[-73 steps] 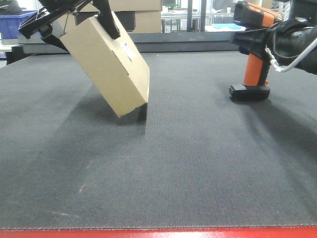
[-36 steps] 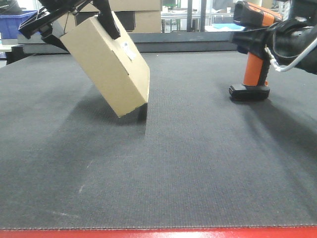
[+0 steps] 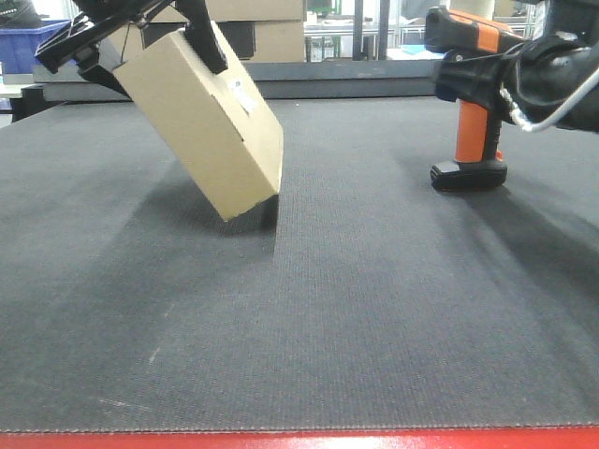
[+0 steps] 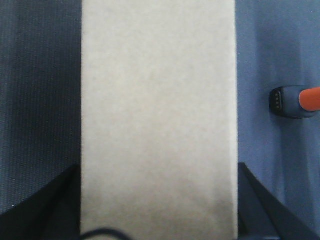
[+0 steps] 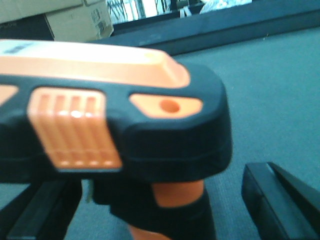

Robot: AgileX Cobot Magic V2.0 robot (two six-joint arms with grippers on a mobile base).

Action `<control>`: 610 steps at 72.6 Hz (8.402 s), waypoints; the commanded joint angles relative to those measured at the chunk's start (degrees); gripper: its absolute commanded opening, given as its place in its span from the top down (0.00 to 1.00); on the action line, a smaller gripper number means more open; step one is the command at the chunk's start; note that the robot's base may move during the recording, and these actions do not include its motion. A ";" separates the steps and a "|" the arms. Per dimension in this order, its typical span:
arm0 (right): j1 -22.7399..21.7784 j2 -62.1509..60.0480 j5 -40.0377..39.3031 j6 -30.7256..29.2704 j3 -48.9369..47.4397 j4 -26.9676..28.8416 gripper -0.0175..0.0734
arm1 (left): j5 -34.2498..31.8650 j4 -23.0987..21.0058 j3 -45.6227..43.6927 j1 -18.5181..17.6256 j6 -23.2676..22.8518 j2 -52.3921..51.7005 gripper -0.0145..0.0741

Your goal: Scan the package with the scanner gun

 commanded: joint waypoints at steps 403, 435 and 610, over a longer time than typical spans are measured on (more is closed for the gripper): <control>-8.17 -105.38 57.42 -0.51 34.67 -14.47 0.99 | -45.89 24.78 77.60 14.01 1.10 -98.61 0.96; -8.17 -105.38 57.42 -0.51 34.67 -14.47 0.99 | -45.89 24.78 77.60 14.01 1.10 -98.61 0.96; -13.53 -107.96 46.96 -2.02 51.85 -17.92 0.99 | -48.18 20.02 90.75 16.28 10.51 -103.82 0.96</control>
